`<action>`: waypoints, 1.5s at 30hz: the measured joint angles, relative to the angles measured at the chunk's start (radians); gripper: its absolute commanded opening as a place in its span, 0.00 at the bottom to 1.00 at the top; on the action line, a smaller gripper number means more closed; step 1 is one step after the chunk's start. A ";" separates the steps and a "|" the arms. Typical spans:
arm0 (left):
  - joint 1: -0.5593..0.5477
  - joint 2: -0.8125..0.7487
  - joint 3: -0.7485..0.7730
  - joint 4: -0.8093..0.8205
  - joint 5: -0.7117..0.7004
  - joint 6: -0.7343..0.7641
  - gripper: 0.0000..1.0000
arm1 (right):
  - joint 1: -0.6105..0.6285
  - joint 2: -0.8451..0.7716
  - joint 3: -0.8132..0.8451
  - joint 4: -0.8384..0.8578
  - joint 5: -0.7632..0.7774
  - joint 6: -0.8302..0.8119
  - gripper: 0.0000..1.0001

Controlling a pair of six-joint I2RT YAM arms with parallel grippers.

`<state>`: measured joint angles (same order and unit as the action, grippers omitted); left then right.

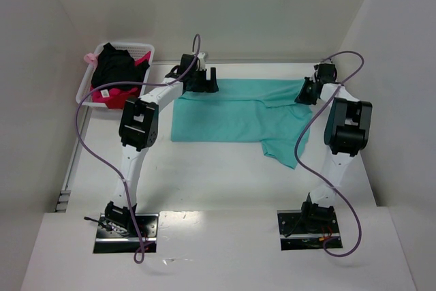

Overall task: Fold and stack the t-shirts
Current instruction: Fold the flattened tshirt in 1/3 of the way

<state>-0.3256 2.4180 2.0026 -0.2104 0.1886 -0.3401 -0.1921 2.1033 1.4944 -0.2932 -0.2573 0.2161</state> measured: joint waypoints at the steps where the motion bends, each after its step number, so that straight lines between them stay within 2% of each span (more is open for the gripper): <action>1: 0.000 0.000 0.000 0.001 0.000 0.000 0.98 | 0.000 -0.014 -0.005 -0.009 0.003 0.003 0.13; 8: 0.000 0.000 0.000 0.001 0.011 0.000 0.98 | 0.000 -0.123 -0.061 -0.037 0.008 0.035 0.15; 22: 0.014 0.000 0.004 0.000 0.018 -0.001 0.98 | 0.000 -0.143 -0.188 -0.068 -0.051 0.098 0.15; 38: 0.030 0.002 0.052 -0.004 0.023 -0.003 0.98 | 0.000 -0.239 -0.207 -0.090 -0.076 0.128 0.16; 45: 0.035 0.003 0.066 -0.007 0.026 -0.003 0.98 | 0.000 -0.252 -0.280 -0.093 -0.113 0.136 0.16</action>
<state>-0.2905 2.4207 2.0686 -0.2173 0.2142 -0.3431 -0.1921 1.8515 1.2144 -0.3866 -0.3698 0.3523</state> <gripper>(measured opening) 0.982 0.159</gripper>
